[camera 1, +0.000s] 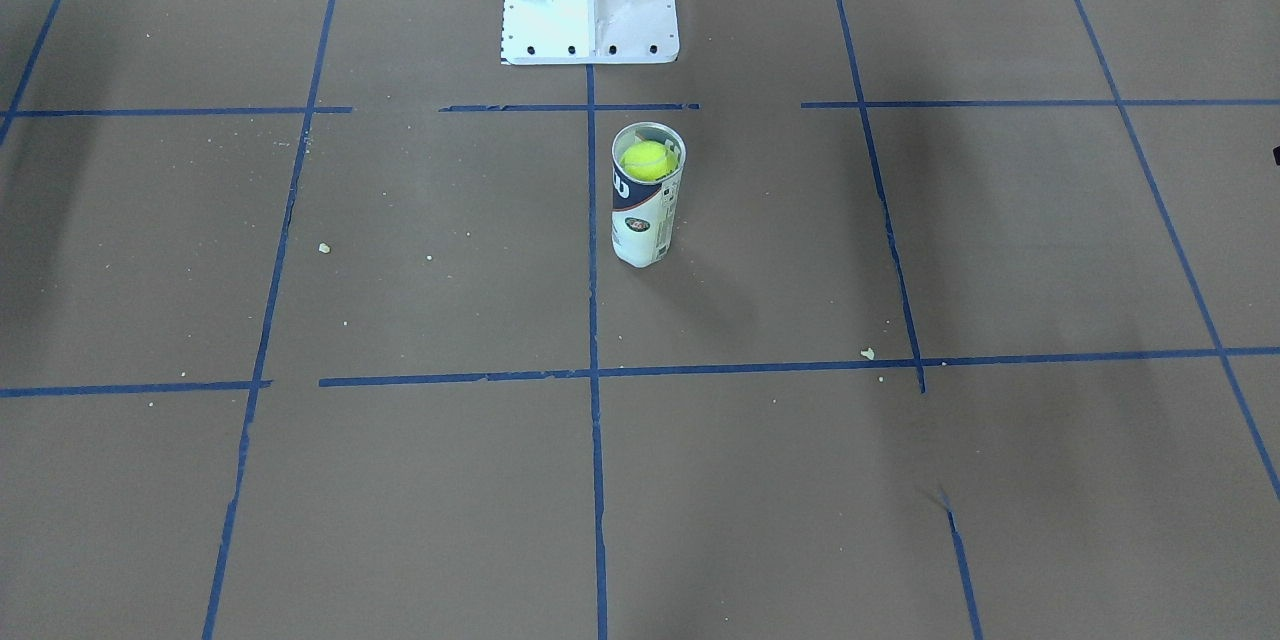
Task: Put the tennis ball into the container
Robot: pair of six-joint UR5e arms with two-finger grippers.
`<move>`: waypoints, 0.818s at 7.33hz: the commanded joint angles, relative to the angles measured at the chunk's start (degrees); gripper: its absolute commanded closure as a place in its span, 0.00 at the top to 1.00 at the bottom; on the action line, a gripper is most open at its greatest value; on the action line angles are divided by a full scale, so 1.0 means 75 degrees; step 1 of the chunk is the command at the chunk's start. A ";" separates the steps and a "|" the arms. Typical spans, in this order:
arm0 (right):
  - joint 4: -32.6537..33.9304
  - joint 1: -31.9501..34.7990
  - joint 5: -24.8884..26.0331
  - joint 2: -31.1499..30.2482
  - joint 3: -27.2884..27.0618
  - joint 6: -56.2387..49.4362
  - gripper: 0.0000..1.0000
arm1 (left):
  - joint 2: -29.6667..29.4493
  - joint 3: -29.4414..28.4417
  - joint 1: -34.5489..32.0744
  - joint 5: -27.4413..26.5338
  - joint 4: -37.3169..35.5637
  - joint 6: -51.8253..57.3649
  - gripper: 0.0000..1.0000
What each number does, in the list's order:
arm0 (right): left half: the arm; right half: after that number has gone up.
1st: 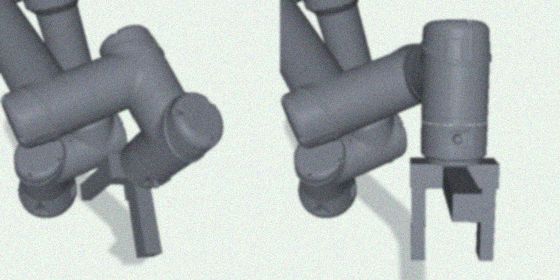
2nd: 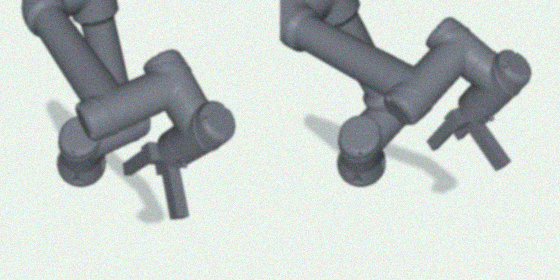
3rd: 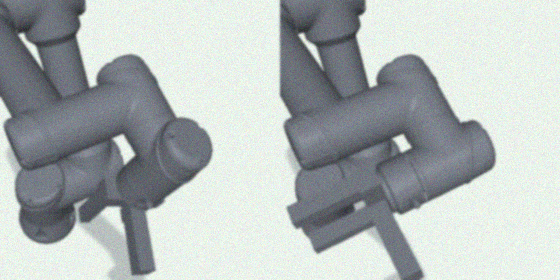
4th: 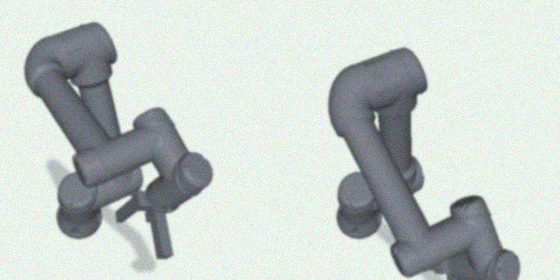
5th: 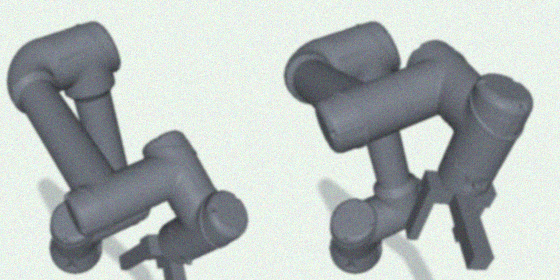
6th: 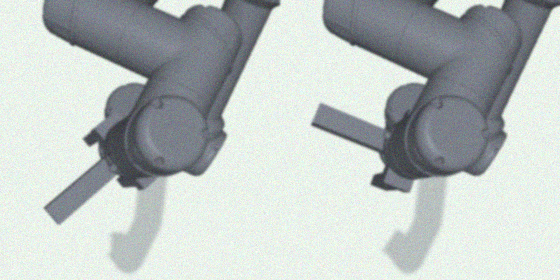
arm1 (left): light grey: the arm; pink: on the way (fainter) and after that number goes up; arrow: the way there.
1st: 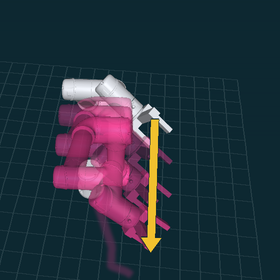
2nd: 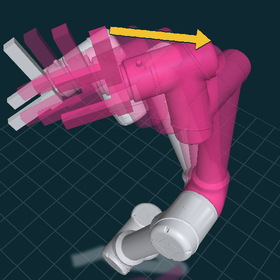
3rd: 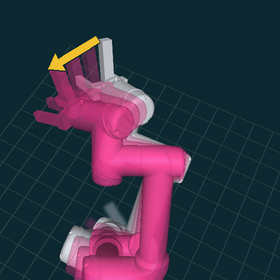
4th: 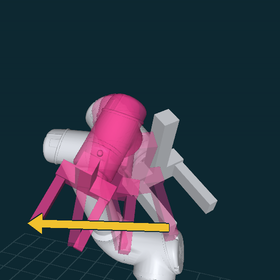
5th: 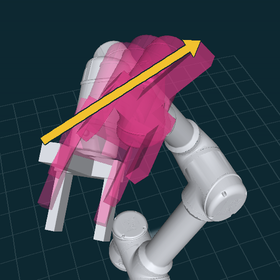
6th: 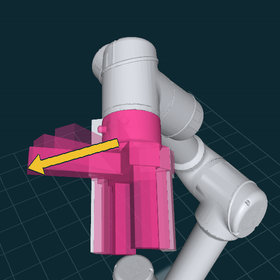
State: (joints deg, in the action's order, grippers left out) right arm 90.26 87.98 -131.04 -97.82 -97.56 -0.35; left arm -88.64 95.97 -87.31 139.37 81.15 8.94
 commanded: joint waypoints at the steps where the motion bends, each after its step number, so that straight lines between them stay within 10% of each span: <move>1: 0.0000 0.0000 0.0000 0.0000 0.0000 0.0000 1.00 | -0.0018 0.0024 -0.0181 -0.0020 -0.0015 0.0015 1.00; 6: 0.0000 0.0000 0.0000 0.0000 0.0000 0.0000 1.00 | -0.0017 0.0235 -0.0394 -0.0044 -0.0027 0.0038 1.00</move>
State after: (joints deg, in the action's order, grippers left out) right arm 90.26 87.98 -131.05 -97.79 -97.56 -0.35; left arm -88.78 97.58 -90.22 139.07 80.96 9.21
